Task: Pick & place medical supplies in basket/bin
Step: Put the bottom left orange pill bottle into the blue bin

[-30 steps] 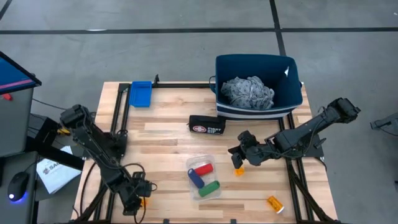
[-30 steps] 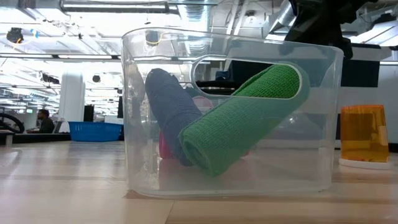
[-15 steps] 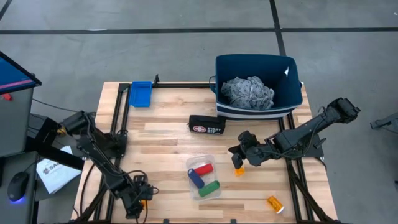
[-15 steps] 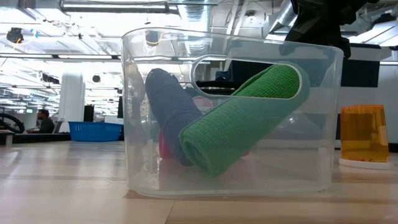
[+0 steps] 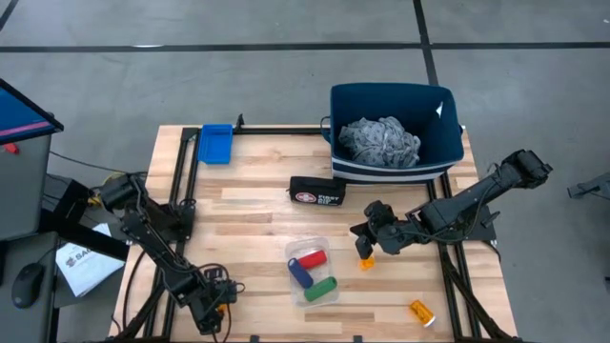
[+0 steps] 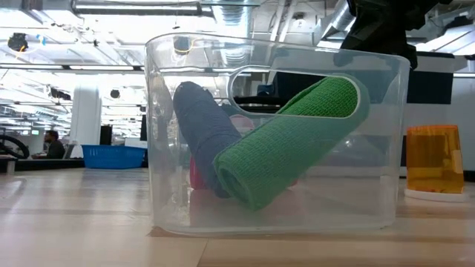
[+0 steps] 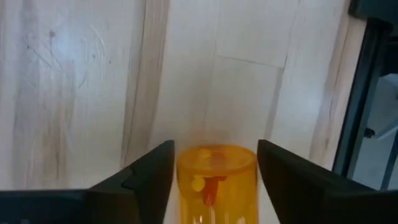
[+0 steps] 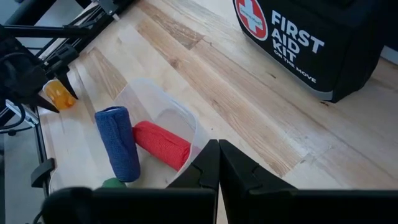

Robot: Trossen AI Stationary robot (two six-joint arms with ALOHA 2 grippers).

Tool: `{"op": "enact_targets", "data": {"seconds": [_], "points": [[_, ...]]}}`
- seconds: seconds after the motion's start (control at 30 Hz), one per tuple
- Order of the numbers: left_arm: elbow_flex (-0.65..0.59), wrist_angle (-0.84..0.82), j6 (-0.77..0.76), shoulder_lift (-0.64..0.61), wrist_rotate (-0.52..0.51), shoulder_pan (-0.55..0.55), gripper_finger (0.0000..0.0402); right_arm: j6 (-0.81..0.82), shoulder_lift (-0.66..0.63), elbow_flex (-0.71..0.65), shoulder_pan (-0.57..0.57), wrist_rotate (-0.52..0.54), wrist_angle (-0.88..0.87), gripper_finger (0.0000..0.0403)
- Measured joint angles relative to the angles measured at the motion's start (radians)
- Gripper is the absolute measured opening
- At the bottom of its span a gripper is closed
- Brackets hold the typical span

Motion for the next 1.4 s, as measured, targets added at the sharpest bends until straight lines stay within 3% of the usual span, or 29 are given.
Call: {"op": "enact_targets", "data": {"seconds": [0.17,0.37,0.5,0.67,0.87,0.97,1.2,1.4], "points": [[0.0,-0.001,-0.015,-0.002,-0.005,0.026,0.0163,-0.002,0.0,0.0,0.0,-0.001,0.0,0.0],[0.0,-0.008,0.011,-0.008,-0.083,0.083,0.0167,-0.008,0.0,0.0,0.0,-0.003,0.0,0.0],[0.0,-0.061,0.04,-0.058,-0.209,0.146,0.0173,-0.01,0.0,0.0,0.0,-0.015,0.001,0.0],[-0.001,-0.182,0.033,-0.187,-0.461,0.271,0.0165,-0.011,-0.001,0.0,0.0,-0.023,0.001,0.0],[-0.001,-0.241,0.032,-0.316,-0.762,0.521,0.0168,-0.027,-0.011,0.0,0.0,-0.023,-0.006,0.0],[-0.001,-0.259,0.034,-0.361,-0.845,0.679,0.0168,-0.03,-0.029,0.0,0.0,-0.02,-0.022,0.0],[-0.001,-0.263,0.084,-0.408,-0.899,1.031,0.0168,-0.035,-0.087,0.0,-0.01,0.02,-0.068,0.0],[-0.001,-0.247,0.074,-0.371,-0.936,1.292,0.0168,-0.036,-0.129,0.0,-0.011,0.047,-0.109,0.0]]}}
